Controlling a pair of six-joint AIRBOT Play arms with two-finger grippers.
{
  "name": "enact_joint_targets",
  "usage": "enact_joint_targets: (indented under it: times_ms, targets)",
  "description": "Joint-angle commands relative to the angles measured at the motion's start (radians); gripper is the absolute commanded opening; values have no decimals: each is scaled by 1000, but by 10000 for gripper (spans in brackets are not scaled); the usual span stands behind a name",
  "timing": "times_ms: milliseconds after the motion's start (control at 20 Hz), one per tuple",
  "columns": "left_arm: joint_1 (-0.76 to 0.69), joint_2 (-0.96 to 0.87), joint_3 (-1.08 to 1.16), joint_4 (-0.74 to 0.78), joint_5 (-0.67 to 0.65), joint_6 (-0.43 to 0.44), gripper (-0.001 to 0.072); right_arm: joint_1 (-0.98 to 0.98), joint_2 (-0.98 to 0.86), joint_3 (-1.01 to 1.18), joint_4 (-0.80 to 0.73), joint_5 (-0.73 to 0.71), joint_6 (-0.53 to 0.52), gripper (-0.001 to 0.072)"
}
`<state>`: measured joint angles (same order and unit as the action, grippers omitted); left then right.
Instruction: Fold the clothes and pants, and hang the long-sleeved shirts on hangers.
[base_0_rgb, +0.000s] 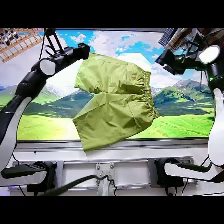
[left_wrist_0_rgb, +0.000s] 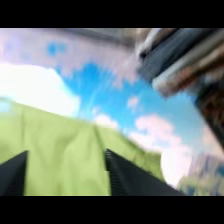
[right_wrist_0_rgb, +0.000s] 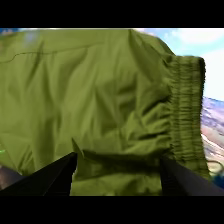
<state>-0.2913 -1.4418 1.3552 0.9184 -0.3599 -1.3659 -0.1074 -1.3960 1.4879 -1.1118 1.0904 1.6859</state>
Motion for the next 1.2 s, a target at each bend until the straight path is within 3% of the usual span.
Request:
enact_joint_targets:
  times_ms: [0, 100, 300, 400, 450, 500, 600, 800, 900, 1150]
  targets:
    - [70, 28, 1, 23, -322, -7, 382, -48, 30, -13, -109, 99, -60, 570]
    - [116, 62, -13, 107, -500, -52, 230, -63, 83, -79, -126, 91, -56, 567]
    - [124, 225, -216, 373, -653, -253, 221, -63, 196, -287, -150, 93, -56, 565]
    - [124, 333, -371, 343, -679, -316, 223, -62, 268, -403, -145, 62, -56, 557]
    - [123, 386, -441, 299, -689, -315, 224, -62, 302, -454, -147, 50, -57, 510]
    - [123, 442, -512, 268, -687, -310, 234, -62, 328, -495, -154, 43, -56, 509]
    - [124, 531, -622, 267, -673, -311, 349, -62, 362, -567, -172, 46, -49, 509]
    - [128, 574, -747, 277, -649, -310, 361, -60, 370, -679, -152, 52, -28, 509]
    - [128, 573, -772, 277, -628, -310, 484, -60, 378, -707, -141, 45, -31, 508]
    - [127, 517, -775, 277, -563, -309, 487, -60, 393, -714, -138, 42, -31, 508]
